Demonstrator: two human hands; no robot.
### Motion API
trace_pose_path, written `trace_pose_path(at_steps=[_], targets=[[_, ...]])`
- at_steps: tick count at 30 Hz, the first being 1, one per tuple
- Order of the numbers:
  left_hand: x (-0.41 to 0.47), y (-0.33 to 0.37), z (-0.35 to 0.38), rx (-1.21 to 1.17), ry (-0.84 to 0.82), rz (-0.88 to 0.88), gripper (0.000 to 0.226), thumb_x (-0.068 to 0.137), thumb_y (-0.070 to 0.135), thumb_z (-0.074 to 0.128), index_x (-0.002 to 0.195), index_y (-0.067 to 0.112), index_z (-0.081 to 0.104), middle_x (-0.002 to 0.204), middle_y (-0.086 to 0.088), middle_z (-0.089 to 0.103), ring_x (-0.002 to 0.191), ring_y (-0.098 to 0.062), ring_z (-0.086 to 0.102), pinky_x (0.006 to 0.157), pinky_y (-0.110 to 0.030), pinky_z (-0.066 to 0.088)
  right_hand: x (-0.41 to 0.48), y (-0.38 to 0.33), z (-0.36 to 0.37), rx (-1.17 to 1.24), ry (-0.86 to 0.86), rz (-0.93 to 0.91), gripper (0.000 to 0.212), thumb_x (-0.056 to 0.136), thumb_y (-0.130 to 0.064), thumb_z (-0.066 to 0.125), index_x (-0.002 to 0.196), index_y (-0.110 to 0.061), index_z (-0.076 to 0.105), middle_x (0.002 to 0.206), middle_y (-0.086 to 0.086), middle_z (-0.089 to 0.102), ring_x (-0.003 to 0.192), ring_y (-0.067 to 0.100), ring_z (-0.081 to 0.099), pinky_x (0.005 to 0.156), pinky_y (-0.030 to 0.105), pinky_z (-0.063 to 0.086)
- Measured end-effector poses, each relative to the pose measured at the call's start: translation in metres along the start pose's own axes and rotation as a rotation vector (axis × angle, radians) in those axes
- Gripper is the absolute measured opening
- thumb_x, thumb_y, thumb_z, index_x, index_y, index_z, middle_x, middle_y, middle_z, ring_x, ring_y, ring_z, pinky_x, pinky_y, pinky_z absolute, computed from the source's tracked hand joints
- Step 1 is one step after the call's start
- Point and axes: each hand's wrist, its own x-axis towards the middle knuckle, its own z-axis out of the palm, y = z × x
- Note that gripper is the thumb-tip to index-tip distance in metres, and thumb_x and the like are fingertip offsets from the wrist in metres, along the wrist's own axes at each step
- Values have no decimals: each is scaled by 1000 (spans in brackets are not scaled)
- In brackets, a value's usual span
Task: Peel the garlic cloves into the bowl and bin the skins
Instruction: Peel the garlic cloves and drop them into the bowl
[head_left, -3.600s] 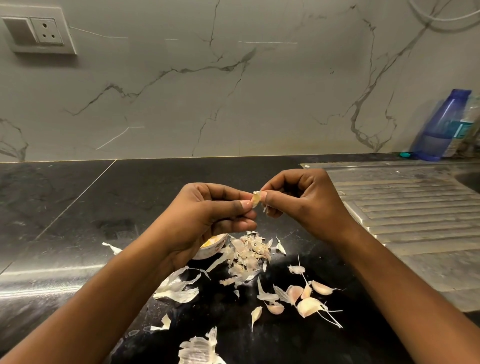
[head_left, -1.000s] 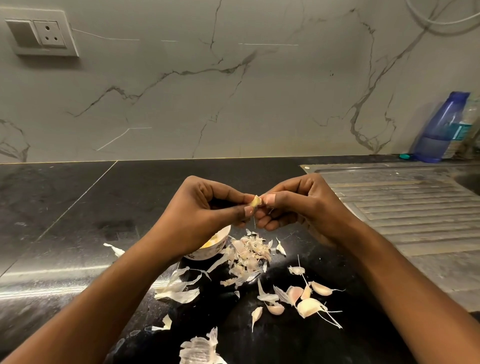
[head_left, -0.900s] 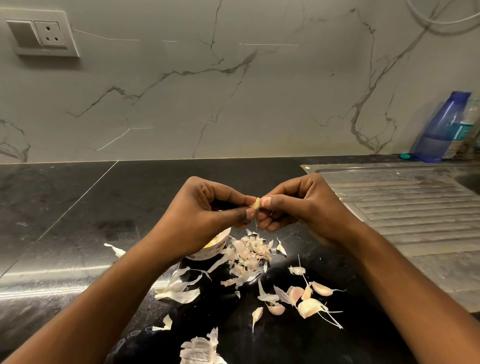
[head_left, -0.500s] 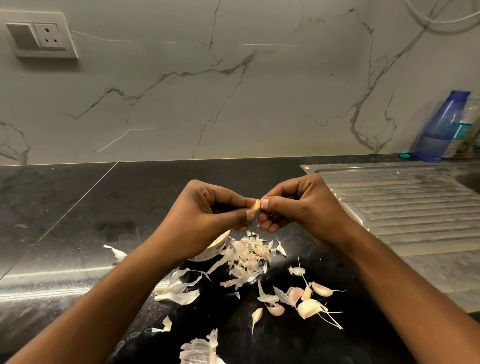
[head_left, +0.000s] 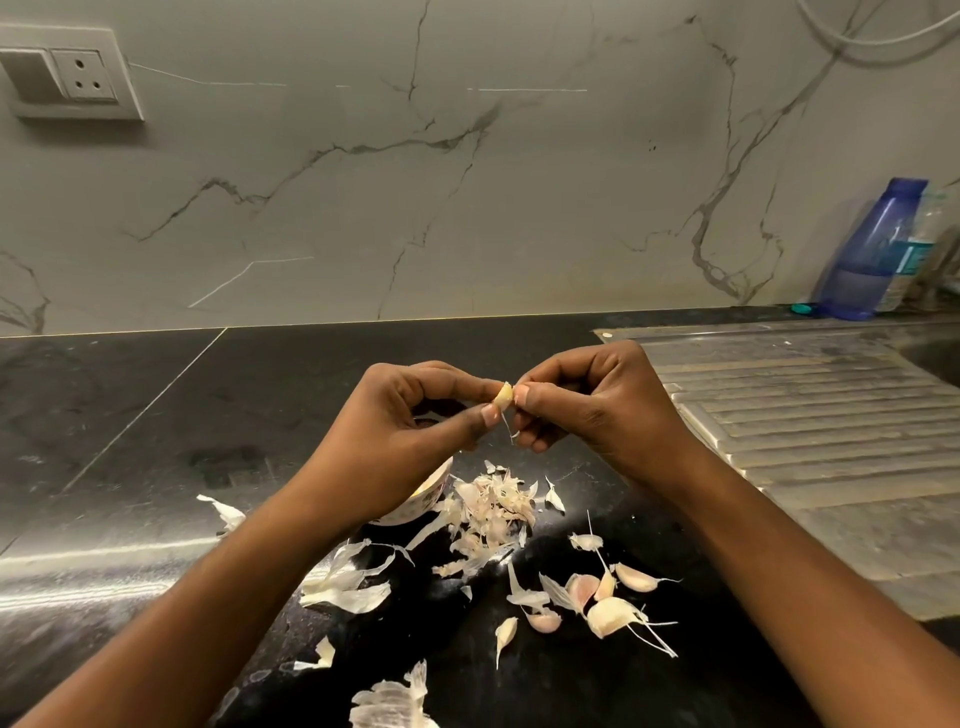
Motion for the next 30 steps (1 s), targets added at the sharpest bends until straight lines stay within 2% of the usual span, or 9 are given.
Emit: trace_pose_path(at_steps=[3,6,13,16,20,24,27,30], targets=[[-2,2,2,7,-5,30,30,90,15,78,119,17,77,104,3,80,96,-18,77,88,-30,63,0,0,1,-51,-14,-14,8,96,-4,73,99,0,79,83,11,80,69,27,78,63,30,64],[-2,2,4,-29,9,25,27,90,11,77,117,14,77,101,-1,81,91,-21,79,84,-31,64,0,0,0,-58,-14,-20,9,96,-5,73,99,2,79,82,11,80,69,27,78,63,31,64],[-1,1,3,-73,85,3,22,88,15,77,110,12,79,92,-5,81,85,-24,79,82,-35,66,0,1,-3,-108,12,-22,7,96,-5,74,95,0,79,79,11,78,68,27,77,63,29,63],[-1,3,2,-90,120,6,25,84,17,78,108,13,80,92,-3,82,85,-22,80,82,-32,65,1,0,-6,-102,-25,6,8,96,-5,75,93,1,79,79,13,78,69,29,77,63,30,62],[-2,3,2,-47,115,22,24,82,9,84,106,11,81,92,-1,82,83,-20,80,80,-30,65,1,-3,-6,-44,-80,36,9,93,-3,77,100,2,79,86,14,80,75,29,78,67,31,64],[-2,3,3,6,129,53,24,81,11,86,104,12,82,93,2,82,84,-18,80,79,-33,66,0,-3,-4,17,-113,67,16,91,-6,78,105,2,79,93,18,80,80,32,79,70,35,65],[-3,4,3,76,141,107,23,80,11,87,102,11,82,92,4,82,84,-15,80,78,-30,66,0,-4,-2,50,-130,83,24,89,-15,78,105,2,78,93,18,80,79,32,78,71,37,66],[-4,3,3,110,147,139,22,80,12,87,101,11,83,92,6,82,82,-11,79,76,-27,65,0,-4,-2,49,-141,78,22,90,-13,77,106,3,78,93,17,81,79,30,79,70,34,66]])
